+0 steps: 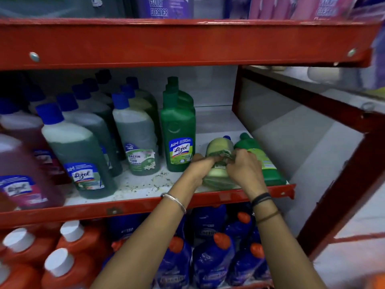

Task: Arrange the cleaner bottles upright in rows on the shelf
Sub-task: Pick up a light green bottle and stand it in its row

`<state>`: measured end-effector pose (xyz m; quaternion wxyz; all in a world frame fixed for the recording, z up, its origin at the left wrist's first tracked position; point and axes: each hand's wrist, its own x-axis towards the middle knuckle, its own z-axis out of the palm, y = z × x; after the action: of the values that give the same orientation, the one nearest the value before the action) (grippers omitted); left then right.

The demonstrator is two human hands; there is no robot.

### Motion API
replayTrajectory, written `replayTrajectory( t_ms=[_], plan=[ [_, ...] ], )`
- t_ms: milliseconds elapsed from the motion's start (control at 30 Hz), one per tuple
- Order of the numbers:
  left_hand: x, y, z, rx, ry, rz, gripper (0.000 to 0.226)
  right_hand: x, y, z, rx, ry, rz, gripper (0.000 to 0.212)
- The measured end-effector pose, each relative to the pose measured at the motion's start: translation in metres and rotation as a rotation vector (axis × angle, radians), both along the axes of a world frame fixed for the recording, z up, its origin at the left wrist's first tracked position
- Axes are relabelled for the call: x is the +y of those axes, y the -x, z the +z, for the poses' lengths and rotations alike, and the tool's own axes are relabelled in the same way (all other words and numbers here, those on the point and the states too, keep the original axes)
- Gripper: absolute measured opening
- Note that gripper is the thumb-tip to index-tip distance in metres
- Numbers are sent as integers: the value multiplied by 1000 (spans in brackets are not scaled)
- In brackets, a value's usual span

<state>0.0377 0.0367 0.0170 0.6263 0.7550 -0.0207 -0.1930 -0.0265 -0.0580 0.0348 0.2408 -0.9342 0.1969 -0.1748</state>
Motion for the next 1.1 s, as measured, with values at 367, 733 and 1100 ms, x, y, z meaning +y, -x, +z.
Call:
replayTrajectory(
  t_ms=[367,733,1100],
  plan=[
    [68,53,10,-156,381,-119,38,18,25,13,-98,-992,439,26],
    [178,66,2,-584,259,34,46,118,18,17,-232,-823,714,39],
    [200,31,-17,-701,-38,146,53,155,-28,-19,-283,-739,654,51]
  ],
)
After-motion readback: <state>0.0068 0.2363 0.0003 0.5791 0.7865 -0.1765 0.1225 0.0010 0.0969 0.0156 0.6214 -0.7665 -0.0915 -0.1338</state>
